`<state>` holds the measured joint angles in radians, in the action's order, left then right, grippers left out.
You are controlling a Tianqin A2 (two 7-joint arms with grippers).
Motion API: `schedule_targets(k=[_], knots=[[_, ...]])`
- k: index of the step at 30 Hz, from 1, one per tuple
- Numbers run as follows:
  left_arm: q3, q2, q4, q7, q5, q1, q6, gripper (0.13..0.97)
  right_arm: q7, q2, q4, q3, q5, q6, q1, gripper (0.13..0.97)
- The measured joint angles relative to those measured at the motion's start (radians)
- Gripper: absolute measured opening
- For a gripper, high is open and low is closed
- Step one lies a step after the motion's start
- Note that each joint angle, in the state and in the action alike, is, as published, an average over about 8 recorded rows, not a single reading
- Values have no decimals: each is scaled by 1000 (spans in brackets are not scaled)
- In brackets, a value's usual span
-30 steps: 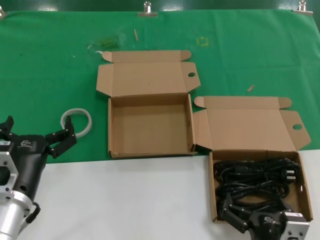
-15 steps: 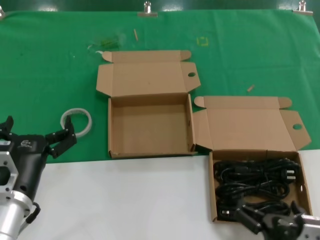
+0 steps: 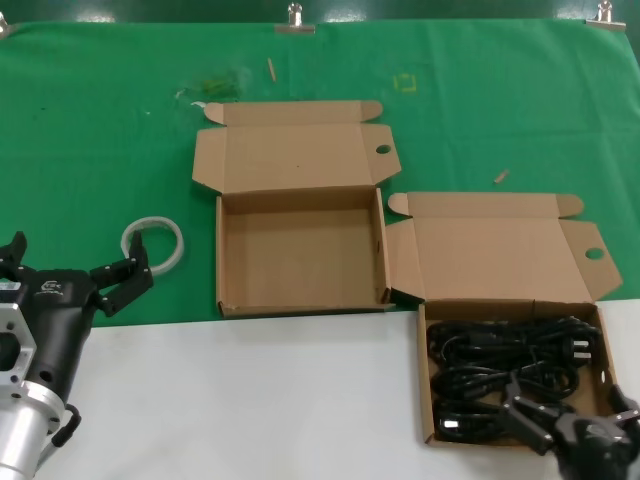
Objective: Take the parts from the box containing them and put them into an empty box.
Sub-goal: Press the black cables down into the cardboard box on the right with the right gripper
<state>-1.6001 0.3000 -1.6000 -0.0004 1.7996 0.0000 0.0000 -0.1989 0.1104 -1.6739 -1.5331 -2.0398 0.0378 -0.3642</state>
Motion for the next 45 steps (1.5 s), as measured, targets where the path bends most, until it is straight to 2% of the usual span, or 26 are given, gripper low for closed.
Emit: schedule_targets(k=[5,10,15,24,33,45], knots=[[0,0,0,0,0,0,0,966,-47,0,-10,-93,-32,128,2,966],[0,0,0,0,0,0,0,966,-138,0,-35,-181,-125,259,1,966],[0,0,0,0,0,0,0,966,-224,0,-69,-224,-208,343,-2,966],[0,0,0,0,0,0,0,966,-317,0,-113,-227,-283,393,-9,966],[0,0,0,0,0,0,0,966,-356,0,-83,-209,-303,381,8,966],[0,0,0,0,0,0,0,966,-593,0,-81,-172,-409,440,38,966]])
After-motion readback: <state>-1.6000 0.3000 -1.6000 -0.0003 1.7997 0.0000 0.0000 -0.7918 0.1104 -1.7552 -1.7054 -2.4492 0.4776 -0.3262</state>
